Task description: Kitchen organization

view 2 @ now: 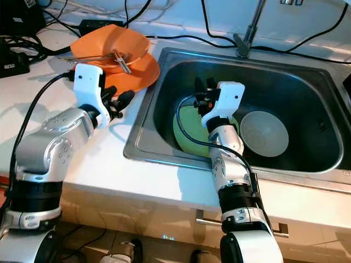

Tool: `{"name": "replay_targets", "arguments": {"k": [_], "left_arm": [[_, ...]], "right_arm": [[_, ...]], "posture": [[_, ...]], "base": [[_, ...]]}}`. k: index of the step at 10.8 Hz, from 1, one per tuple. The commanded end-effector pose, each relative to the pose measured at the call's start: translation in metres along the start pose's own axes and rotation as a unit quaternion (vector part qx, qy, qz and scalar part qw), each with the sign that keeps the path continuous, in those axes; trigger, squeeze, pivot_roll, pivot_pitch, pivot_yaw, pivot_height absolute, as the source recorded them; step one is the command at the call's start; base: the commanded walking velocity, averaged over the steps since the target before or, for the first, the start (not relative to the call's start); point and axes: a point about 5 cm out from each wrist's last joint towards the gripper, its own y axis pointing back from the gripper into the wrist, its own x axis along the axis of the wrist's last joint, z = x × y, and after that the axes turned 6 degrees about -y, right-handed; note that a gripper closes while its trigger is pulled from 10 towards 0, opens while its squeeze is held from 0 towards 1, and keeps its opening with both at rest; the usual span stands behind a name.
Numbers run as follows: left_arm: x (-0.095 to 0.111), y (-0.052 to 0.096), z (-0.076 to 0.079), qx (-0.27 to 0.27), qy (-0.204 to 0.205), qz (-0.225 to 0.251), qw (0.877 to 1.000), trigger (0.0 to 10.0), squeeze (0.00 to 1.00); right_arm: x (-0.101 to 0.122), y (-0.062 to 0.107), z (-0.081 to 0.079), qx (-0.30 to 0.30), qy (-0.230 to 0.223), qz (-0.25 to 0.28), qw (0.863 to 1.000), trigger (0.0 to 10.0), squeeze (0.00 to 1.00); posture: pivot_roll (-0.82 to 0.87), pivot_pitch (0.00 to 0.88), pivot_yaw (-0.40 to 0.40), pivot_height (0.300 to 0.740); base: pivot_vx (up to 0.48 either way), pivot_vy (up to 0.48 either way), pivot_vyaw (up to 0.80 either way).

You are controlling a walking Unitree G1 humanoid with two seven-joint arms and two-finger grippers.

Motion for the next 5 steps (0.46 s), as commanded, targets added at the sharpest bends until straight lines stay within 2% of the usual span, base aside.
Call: {"name": "replay_targets", "arguments": {"k": [1,2,3,4,5], "left_arm": [[0.0029,-0.0022,0.0010,0.005,-0.002,0.005,1.000,10.0,0.13],[0.0022,-0.0034,0.0012,0.007,0.010,0.008,1.000,2.9,0.00],[0.0015,-0.0045,0.0004,0.012,0.010,0.007,1.000,1.0,0.00],[0.0003,-0.0056,-0.0002,0.018,0.008,0.006,1.000,9.5,0.00],[-0.0002,-0.0063,-0.0017,0.026,0.012,0.006,1.000,10.0,0.00]], "right_arm": [[-0.0060,0.0036,0.0054,-0.007,-0.004,-0.015,1.000,10.0,0.00],[-0.0059,0.0038,0.0056,-0.008,-0.004,-0.015,1.000,10.0,0.00],[-0.0058,0.0041,0.0065,-0.009,-0.004,-0.015,1.000,10.0,0.00],[-0.0061,0.0040,0.0060,-0.009,-0.004,-0.015,1.000,10.0,0.00],[-0.0063,0.0040,0.0056,-0.009,-0.004,-0.016,1.000,10.0,0.00]], "posture": [[0.09,0.149,-0.028,0.740],[0.09,0.149,-0.027,0.740],[0.09,0.149,-0.027,0.740],[0.09,0.149,-0.027,0.740],[0.09,0.149,-0.027,0.740]], "base": [[0.000,0.000,0.00],[0.000,0.000,0.00],[0.000,0.000,0.00],[0.000,0.000,0.00],[0.000,0.000,0.00]]}}
